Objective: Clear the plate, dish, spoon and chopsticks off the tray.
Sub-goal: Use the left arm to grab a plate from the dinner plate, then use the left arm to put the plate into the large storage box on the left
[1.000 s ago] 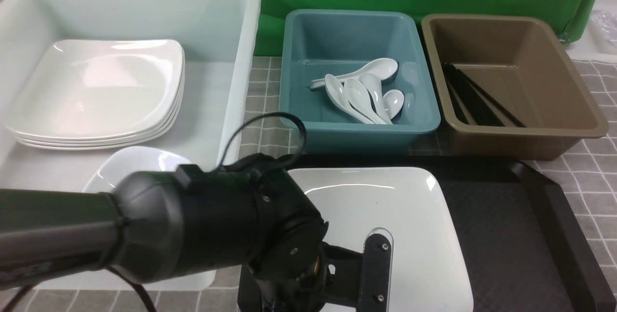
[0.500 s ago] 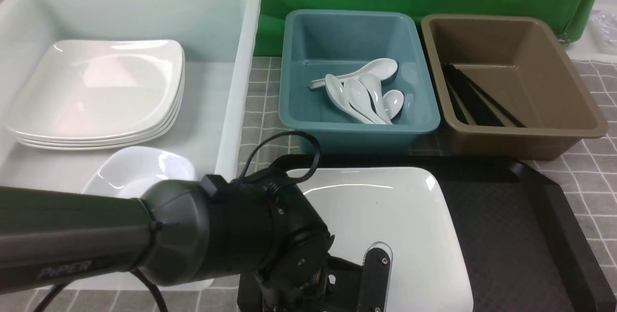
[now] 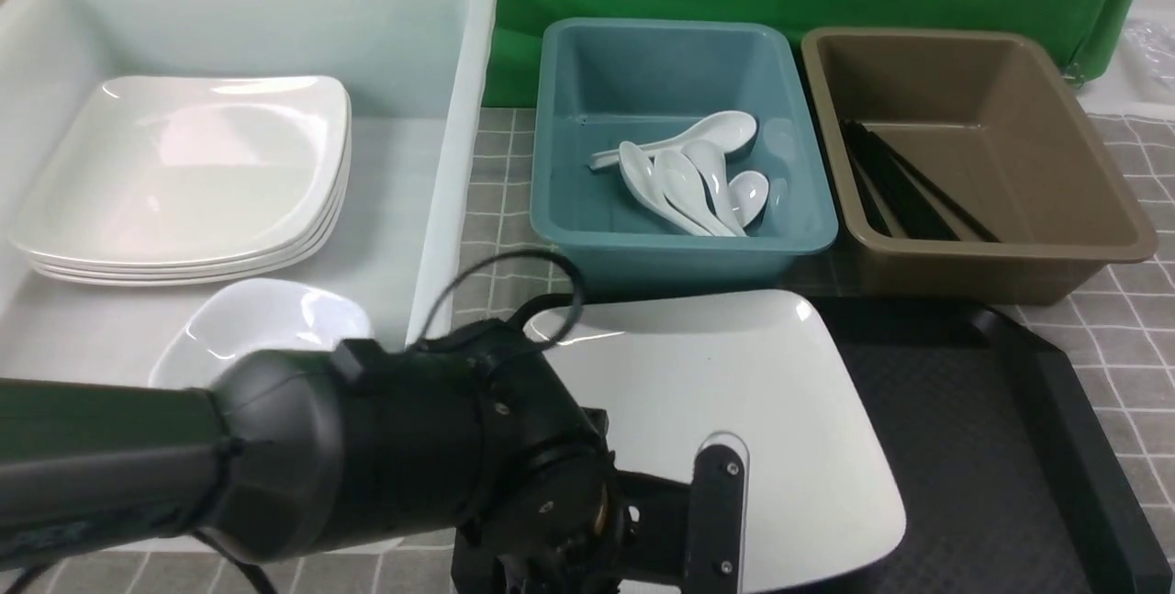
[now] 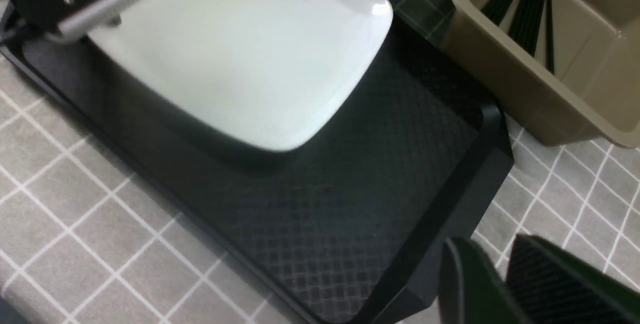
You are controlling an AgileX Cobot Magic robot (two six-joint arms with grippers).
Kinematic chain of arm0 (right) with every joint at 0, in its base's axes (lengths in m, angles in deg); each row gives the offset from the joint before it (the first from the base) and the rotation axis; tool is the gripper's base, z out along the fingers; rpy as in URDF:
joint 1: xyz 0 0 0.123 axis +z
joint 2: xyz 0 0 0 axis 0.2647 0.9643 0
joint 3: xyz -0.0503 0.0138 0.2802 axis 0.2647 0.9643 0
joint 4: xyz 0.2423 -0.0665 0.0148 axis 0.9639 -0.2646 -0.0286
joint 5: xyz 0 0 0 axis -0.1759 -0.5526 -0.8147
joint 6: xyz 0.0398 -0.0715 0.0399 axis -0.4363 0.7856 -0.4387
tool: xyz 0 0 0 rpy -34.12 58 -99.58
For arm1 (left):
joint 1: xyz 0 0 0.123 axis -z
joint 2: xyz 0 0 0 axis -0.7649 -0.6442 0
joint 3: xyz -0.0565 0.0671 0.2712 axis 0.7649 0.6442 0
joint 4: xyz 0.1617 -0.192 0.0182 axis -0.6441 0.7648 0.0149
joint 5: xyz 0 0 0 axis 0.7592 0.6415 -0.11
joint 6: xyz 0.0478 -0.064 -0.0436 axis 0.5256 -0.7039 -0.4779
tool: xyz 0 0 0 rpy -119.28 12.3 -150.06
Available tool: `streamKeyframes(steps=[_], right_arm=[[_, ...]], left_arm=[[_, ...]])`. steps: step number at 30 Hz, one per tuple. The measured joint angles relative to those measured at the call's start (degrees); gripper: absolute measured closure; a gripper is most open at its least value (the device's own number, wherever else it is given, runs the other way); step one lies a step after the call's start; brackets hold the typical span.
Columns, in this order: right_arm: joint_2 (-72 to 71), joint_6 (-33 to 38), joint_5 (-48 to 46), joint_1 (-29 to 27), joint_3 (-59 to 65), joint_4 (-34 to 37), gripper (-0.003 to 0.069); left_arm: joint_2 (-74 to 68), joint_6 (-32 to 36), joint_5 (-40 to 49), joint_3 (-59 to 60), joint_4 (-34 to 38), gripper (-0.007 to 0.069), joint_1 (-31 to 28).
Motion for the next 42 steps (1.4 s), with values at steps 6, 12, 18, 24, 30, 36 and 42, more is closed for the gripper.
streamKeyframes(steps=[6, 12, 18, 24, 30, 36, 42], right_arm=[[0.0, 0.0, 2.14, 0.0, 0.0, 0.0, 0.0494], [0.0, 0.0, 6.28, 0.0, 0.0, -0.05, 0.0494], [0.0, -1.07, 12.16, 0.0, 0.0, -0.1, 0.0494], [0.0, -6.14, 15.64, 0.0, 0.0, -2.38, 0.0494], [0.0, -12.53, 14.18, 0.0, 0.0, -8.12, 0.0611], [0.0, -14.4, 14.11, 0.0, 0.0, -8.7, 0.0629], [0.0, -15.59, 15.22, 0.0, 0.0, -8.75, 0.0631]], left_arm=[[8.59, -0.41, 1.46, -0.02, 3.82, 0.0533, -0.05], [17.64, -0.22, 4.94, -1.39, 6.67, 0.0594, -0.05], [23.38, 2.97, 9.0, -1.86, 10.76, 0.0595, -0.05], [26.75, 4.78, 11.6, -1.86, 12.29, 0.0595, -0.05], [30.14, 5.6, 12.3, -1.86, 13.35, 0.0595, -0.06], [34.46, 5.64, 11.54, -1.86, 13.84, 0.0595, -0.06], [38.3, 5.64, 9.36, -1.86, 13.75, 0.0595, -0.06]])
